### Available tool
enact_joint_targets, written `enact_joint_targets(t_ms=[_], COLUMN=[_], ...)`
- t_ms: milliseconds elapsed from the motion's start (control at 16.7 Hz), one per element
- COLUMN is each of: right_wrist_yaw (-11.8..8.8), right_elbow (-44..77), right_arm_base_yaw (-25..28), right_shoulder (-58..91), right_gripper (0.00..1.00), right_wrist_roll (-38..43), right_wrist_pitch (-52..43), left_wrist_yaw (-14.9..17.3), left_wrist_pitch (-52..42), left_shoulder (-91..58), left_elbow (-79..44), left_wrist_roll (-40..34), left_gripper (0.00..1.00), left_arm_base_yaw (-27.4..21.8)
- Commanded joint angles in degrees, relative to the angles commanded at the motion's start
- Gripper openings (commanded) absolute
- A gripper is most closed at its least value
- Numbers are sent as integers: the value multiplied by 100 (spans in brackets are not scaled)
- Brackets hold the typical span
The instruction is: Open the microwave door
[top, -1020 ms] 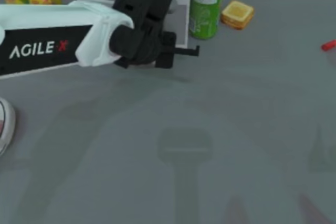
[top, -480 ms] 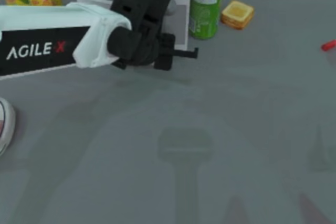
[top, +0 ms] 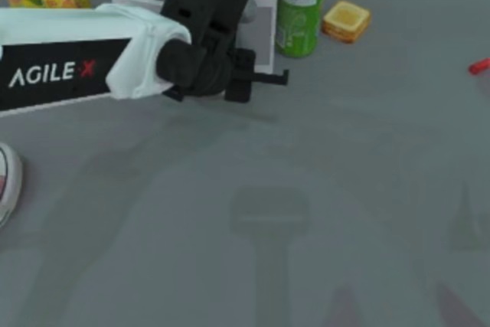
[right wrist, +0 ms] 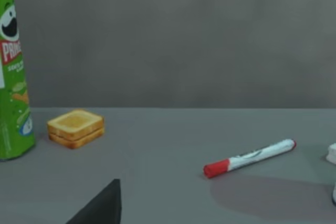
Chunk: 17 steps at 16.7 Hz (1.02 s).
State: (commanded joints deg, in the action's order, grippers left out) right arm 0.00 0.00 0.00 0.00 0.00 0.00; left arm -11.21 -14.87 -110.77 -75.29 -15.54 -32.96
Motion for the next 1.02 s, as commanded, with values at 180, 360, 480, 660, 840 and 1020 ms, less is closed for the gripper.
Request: enact_joint_targets(t_ms=[180, 360, 480, 660, 840, 1020], right_wrist_yaw=[0, 0, 0, 0, 0, 0], right_elbow=[0, 0, 0, 0, 0, 0], right_arm_base_yaw=[0, 0, 0, 0, 0, 0], right_shoulder=[0, 0, 0, 0, 0, 0], right_gripper=[100, 100, 100, 100, 100, 100], right_wrist_roll=[0, 0, 0, 0, 0, 0], right_wrist_pitch=[0, 0, 0, 0, 0, 0], left_wrist_yaw=[0, 0, 0, 44, 105, 183], left_wrist_pitch=[0, 0, 0, 0, 47, 105], left_shoulder=[0, 0, 0, -10, 67, 150], left_elbow=[0, 0, 0, -27, 84, 214], left_wrist_roll=[0, 0, 0, -31, 84, 225], left_gripper=[0, 0, 0, 0, 0, 0], left_arm_base_yaw=[0, 0, 0, -47, 1, 58])
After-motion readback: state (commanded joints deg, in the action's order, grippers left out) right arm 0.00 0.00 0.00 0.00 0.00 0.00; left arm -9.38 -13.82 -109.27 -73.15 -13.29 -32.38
